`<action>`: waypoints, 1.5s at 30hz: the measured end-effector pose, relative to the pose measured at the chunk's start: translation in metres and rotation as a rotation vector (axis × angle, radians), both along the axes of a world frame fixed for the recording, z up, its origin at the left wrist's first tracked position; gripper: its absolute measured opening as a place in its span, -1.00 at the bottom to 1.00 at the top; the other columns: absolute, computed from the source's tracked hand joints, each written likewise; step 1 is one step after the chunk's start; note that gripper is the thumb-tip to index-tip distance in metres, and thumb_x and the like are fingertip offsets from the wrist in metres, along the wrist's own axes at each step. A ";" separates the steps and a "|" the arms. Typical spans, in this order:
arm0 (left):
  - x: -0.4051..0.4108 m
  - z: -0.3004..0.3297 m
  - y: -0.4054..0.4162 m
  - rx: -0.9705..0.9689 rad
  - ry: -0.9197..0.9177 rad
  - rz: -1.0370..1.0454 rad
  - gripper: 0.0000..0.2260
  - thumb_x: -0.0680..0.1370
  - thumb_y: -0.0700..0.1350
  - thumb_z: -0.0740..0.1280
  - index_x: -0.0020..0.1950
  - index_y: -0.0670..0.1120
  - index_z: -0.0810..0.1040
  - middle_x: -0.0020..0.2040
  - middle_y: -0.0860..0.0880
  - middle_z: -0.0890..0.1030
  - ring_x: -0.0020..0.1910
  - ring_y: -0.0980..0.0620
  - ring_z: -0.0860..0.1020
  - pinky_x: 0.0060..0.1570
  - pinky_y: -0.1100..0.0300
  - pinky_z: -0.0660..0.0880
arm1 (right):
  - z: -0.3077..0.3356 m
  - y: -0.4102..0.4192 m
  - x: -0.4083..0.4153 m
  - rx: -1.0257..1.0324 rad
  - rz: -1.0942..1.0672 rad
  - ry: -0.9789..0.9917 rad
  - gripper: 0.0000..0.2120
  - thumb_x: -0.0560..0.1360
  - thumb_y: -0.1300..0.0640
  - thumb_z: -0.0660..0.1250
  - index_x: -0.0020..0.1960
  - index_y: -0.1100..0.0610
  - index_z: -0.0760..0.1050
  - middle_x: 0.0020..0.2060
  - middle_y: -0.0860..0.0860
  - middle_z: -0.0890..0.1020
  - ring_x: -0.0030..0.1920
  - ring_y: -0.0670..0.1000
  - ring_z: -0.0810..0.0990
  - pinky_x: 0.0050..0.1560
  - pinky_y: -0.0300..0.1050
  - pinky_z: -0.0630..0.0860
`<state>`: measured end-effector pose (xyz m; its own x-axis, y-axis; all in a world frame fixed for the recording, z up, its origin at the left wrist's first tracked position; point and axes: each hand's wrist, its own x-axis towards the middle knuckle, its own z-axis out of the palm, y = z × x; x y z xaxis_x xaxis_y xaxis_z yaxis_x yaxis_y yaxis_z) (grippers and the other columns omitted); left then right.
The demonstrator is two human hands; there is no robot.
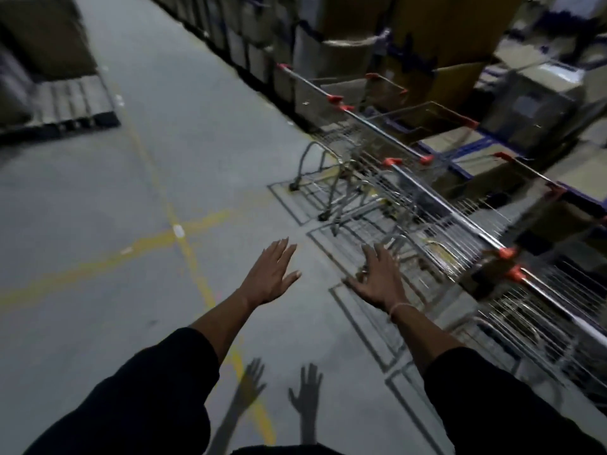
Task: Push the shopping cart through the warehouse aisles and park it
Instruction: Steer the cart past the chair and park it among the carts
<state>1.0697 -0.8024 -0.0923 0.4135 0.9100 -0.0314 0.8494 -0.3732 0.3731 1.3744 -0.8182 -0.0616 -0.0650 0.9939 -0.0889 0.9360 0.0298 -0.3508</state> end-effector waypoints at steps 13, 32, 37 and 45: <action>-0.299 -0.015 -0.076 -0.002 -0.006 0.540 -0.17 0.57 0.48 -0.20 0.69 -0.01 0.05 0.70 -0.06 -0.08 0.67 -0.10 -0.07 0.60 -0.12 0.00 | -0.013 0.078 -0.308 -0.004 0.441 0.031 0.28 0.15 -0.78 -0.23 0.68 -0.05 0.01 0.67 0.07 0.03 0.66 0.11 -0.10 0.58 0.28 -0.24; -0.518 -0.008 0.003 0.070 -0.007 1.115 -0.16 0.55 0.47 -0.18 0.70 0.01 -0.02 0.69 -0.04 -0.16 0.65 -0.01 -0.17 0.60 -0.01 -0.08 | -0.007 0.300 -0.622 0.009 0.986 0.007 0.30 0.13 -0.79 -0.29 0.68 -0.06 0.04 0.67 0.05 0.02 0.66 0.12 -0.10 0.56 0.31 -0.26; -0.558 -0.013 0.032 0.062 -0.027 1.193 -0.17 0.56 0.47 -0.16 0.70 0.01 -0.04 0.69 -0.05 -0.18 0.67 -0.04 -0.17 0.62 -0.02 -0.06 | -0.004 0.343 -0.699 -0.012 1.086 -0.012 0.22 0.21 -0.75 -0.17 0.68 -0.07 0.02 0.67 0.05 0.01 0.66 0.11 -0.13 0.56 0.29 -0.32; -0.681 -0.040 0.070 0.046 -0.045 1.318 -0.30 0.67 0.30 0.05 0.70 0.06 -0.15 0.68 -0.03 -0.27 0.65 -0.04 -0.25 0.62 -0.06 -0.10 | -0.029 0.386 -0.866 -0.035 1.216 -0.071 0.12 0.28 -0.68 -0.11 0.68 -0.08 0.00 0.67 0.04 0.02 0.66 0.11 -0.13 0.54 0.33 -0.33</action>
